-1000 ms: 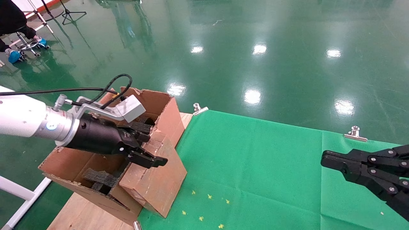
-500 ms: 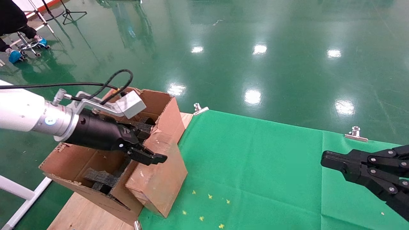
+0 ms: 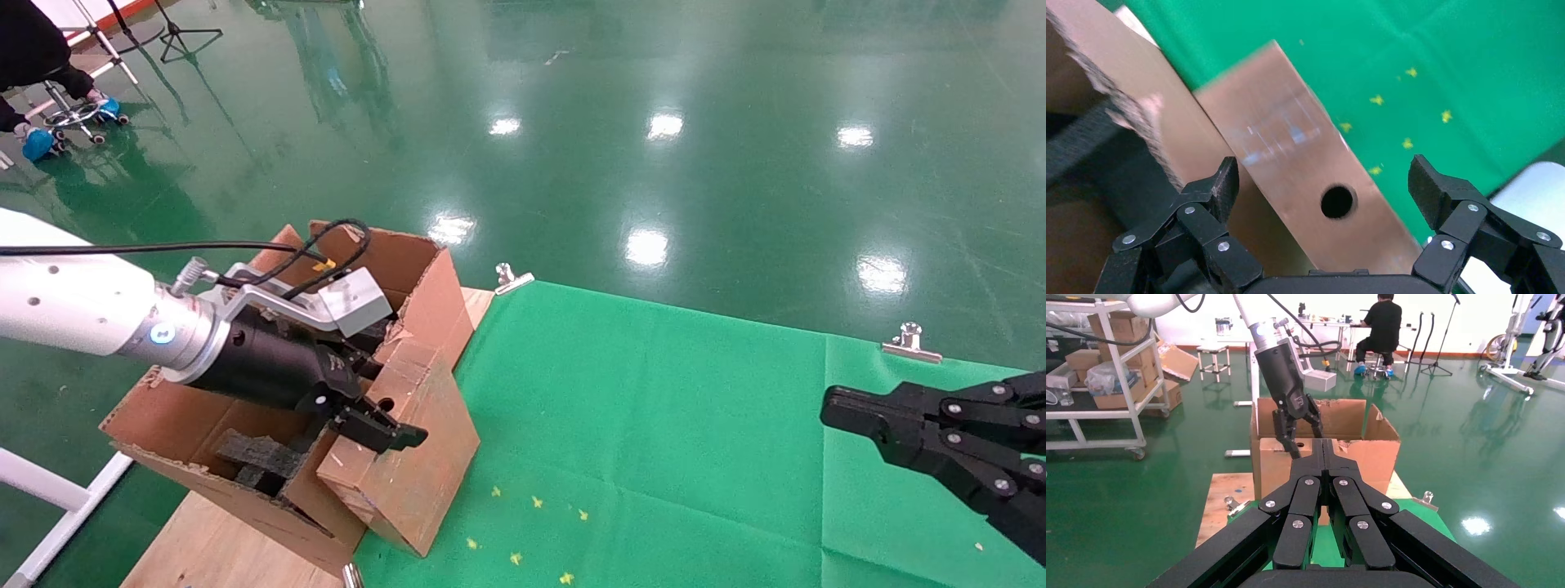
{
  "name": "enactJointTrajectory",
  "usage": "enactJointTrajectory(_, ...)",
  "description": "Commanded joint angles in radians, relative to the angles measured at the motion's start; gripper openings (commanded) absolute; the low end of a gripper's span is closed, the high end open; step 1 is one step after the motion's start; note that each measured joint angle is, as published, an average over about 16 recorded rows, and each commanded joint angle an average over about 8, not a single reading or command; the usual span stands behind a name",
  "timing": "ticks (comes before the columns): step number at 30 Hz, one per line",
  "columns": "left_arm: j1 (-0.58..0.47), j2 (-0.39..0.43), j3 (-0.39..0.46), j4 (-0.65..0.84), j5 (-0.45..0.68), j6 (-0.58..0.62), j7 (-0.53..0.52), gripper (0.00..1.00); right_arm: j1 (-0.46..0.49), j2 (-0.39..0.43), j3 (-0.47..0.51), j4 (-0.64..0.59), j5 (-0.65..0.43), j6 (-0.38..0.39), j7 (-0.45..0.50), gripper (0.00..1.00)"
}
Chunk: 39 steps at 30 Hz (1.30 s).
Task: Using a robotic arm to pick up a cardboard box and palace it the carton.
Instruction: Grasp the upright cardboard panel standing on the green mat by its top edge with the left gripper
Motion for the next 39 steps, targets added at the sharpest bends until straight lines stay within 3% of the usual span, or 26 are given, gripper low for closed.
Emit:
enactJointTrajectory(1,-0.007,-0.001,0.002,0.000,0.000,-0.005,0.001,1.00,0.000,0.000,0.000,0.000,0.000,0.000,0.000,0.00)
enactJointTrajectory(13,0.005,0.003,0.032,0.001,0.017,-0.021,-0.010,1.00,0.000,0.000,0.000,0.000,0.000,0.000,0.000,0.03)
enactJointTrajectory(16,0.007,0.005,0.038,0.001,0.021,-0.024,-0.010,1.00,0.000,0.000,0.000,0.000,0.000,0.000,0.000,0.38)
enactJointTrajectory(17,0.007,0.005,0.039,0.001,0.021,-0.024,-0.010,0.95,0.000,0.000,0.000,0.000,0.000,0.000,0.000,0.50)
enactJointTrajectory(20,0.008,0.006,0.041,0.001,0.022,-0.025,-0.010,0.58,0.000,0.000,0.000,0.000,0.000,0.000,0.000,0.88)
enactJointTrajectory(21,0.008,0.006,0.042,0.001,0.022,-0.025,-0.010,0.46,0.000,0.000,0.000,0.000,0.000,0.000,0.000,0.97)
enactJointTrajectory(22,0.009,0.006,0.042,0.001,0.022,-0.025,-0.010,0.33,0.000,0.000,0.000,0.000,0.000,0.000,0.000,1.00)
enactJointTrajectory(24,0.009,0.006,0.042,0.001,0.022,-0.025,-0.010,0.08,0.000,0.000,0.000,0.000,0.000,0.000,0.000,1.00)
enactJointTrajectory(25,0.009,0.006,0.042,0.001,0.022,-0.025,-0.010,0.01,0.000,0.000,0.000,0.000,0.000,0.000,0.000,1.00)
enactJointTrajectory(39,0.009,0.006,0.038,0.001,0.022,-0.025,-0.010,0.00,0.000,0.000,0.000,0.000,0.000,0.000,0.000,1.00)
